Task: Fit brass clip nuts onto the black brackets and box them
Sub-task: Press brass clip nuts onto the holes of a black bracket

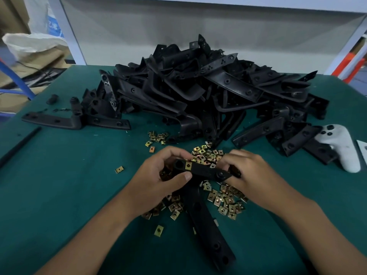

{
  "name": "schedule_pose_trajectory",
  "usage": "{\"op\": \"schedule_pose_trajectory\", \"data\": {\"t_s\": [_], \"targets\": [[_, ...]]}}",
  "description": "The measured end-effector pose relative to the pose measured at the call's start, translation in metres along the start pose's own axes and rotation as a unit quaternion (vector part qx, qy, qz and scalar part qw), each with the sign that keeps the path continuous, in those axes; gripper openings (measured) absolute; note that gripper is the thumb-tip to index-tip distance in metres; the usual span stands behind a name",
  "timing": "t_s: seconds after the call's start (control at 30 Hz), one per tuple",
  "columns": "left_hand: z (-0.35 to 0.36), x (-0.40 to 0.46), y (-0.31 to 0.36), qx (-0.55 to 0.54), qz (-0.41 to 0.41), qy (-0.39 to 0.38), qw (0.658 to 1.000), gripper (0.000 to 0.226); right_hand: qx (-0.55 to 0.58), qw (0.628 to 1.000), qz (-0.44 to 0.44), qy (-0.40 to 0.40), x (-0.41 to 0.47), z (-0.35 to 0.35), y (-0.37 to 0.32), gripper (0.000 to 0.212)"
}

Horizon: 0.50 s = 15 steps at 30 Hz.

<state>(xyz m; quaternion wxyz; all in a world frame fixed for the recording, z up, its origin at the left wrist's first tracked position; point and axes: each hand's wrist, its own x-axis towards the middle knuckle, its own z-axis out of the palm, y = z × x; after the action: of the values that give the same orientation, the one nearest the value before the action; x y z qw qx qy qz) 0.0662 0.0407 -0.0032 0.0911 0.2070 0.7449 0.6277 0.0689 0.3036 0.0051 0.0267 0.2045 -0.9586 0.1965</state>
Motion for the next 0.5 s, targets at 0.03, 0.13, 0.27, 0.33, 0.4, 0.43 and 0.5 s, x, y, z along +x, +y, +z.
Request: {"op": "schedule_pose_trajectory", "data": {"t_s": [0.03, 0.13, 0.27, 0.33, 0.4, 0.43, 0.5], "targets": [[0.0000, -0.0002, 0.0004, 0.004, -0.001, 0.001, 1.000, 0.029, 0.008, 1.000, 0.000, 0.000, -0.0001, 0.0001, 0.0000, 0.010], [-0.0001, -0.0001, 0.0007, 0.016, -0.008, 0.001, 1.000, 0.033, 0.083, 0.996, 0.014, 0.030, -0.0001, 0.0002, -0.0013, 0.015], [0.0009, 0.0002, 0.0016, 0.022, -0.006, 0.009, 1.000, 0.026, 0.232, 0.966, 0.054, 0.098, 0.0033, -0.0015, -0.0015, 0.018], [0.0011, -0.0002, 0.0020, 0.018, -0.005, 0.009, 1.000, 0.026, 0.282, 0.951, 0.063, 0.106, 0.0036, -0.0017, -0.0008, 0.022], [0.0012, -0.0011, 0.0028, 0.011, -0.009, 0.007, 1.000, 0.028, 0.308, 0.942, 0.071, 0.114, 0.0036, -0.0004, -0.0012, 0.021], [0.0012, -0.0016, 0.0032, 0.009, -0.010, 0.006, 1.000, 0.028, 0.307, 0.941, 0.070, 0.122, 0.0036, 0.0007, -0.0012, 0.020], [0.0014, -0.0019, 0.0040, 0.010, -0.006, 0.008, 1.000, 0.027, 0.303, 0.940, 0.067, 0.139, 0.0036, 0.0015, -0.0010, 0.015]]}}
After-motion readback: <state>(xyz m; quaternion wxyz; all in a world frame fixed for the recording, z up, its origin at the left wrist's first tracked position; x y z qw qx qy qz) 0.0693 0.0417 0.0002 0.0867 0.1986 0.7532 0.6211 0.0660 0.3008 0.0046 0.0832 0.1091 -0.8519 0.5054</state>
